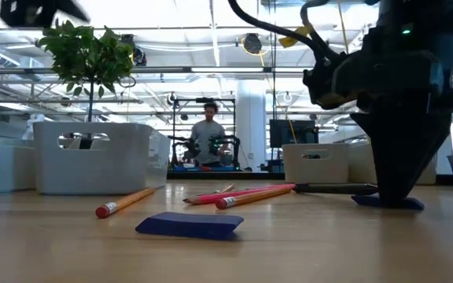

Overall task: Sort crayons/erasers/pens/pencils in bins
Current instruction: Put the blue eraser into the bottom right gray bin

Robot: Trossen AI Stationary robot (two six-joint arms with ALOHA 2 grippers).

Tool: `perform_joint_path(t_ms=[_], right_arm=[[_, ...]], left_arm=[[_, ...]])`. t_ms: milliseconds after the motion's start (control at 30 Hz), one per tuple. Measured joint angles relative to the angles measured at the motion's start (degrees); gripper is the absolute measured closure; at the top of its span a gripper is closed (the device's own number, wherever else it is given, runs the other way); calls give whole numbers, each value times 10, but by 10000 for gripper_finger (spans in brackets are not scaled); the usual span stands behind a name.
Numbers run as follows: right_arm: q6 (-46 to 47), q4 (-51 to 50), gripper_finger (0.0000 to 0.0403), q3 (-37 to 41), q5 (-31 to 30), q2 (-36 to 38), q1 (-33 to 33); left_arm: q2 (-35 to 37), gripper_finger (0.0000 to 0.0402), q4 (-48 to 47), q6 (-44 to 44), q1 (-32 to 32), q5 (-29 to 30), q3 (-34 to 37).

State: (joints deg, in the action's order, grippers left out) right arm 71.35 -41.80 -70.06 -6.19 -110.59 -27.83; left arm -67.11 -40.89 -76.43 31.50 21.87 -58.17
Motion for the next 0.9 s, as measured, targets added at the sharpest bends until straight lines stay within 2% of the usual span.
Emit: perform_joint_path(t_ms=[133, 233, 467, 600, 767, 900], right_arm=[[-1, -15, 349, 1, 3, 6, 1], [-15, -18, 355, 1, 21, 22, 7], [-113, -22, 351, 3, 155, 87, 16], [-177, -5, 351, 4, 212, 117, 23], [-244, 90, 351, 3, 213, 155, 33], [-295, 195, 351, 3, 171, 178, 41]], left_arm=[[-4, 245, 76, 54, 17, 37, 0], [-4, 245, 89, 61, 24, 62, 0], [-4, 245, 92, 69, 29, 101, 0], [-17, 245, 121, 85, 31, 147, 0], [-50, 245, 226, 173, 34, 168, 0], [-90, 245, 348, 259, 29, 168, 0]])
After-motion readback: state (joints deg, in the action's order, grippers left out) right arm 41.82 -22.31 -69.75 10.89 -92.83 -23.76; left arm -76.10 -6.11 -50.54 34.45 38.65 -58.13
